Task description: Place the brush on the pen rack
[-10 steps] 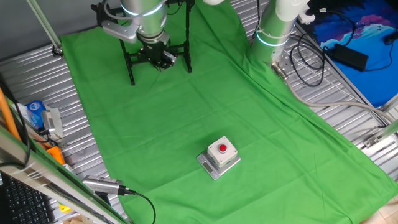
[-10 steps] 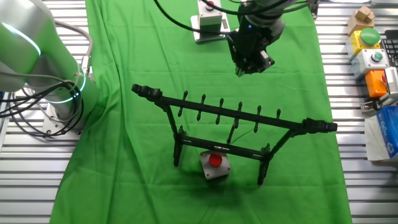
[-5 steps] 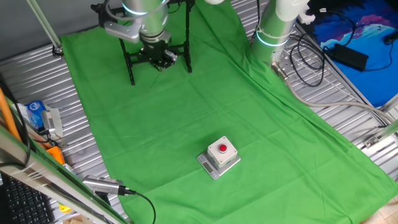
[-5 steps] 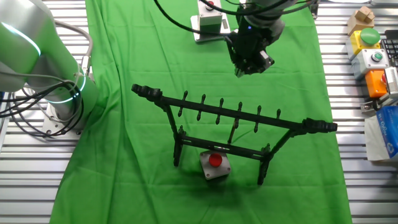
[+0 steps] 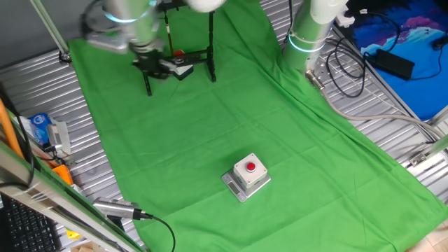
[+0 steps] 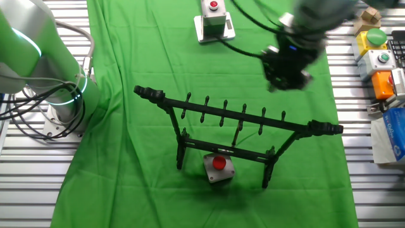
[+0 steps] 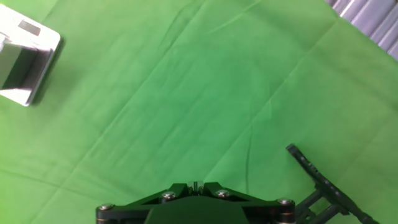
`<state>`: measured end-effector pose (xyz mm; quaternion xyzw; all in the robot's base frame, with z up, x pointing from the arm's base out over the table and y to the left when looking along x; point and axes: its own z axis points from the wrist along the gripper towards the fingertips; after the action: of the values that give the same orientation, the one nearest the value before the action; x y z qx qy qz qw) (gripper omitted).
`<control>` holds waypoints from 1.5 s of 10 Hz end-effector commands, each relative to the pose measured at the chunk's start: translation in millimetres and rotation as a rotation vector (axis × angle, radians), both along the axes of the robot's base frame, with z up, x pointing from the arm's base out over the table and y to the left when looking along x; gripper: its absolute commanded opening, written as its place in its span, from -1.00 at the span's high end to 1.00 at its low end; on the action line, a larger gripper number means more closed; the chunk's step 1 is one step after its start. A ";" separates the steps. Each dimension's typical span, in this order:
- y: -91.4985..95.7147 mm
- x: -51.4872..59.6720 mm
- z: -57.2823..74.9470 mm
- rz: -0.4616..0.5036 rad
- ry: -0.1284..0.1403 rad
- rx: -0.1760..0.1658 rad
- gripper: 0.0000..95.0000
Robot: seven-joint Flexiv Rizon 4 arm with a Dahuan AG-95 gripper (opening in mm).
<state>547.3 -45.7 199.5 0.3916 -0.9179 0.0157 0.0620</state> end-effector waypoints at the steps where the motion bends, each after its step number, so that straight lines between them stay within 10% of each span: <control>1: -8.9 16.7 -5.0 0.006 0.000 -0.003 1.00; 15: -7.8 19.6 -4.4 -0.033 0.007 -0.039 1.00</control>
<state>566.0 -53.9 194.8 0.3731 -0.9245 0.0332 0.0705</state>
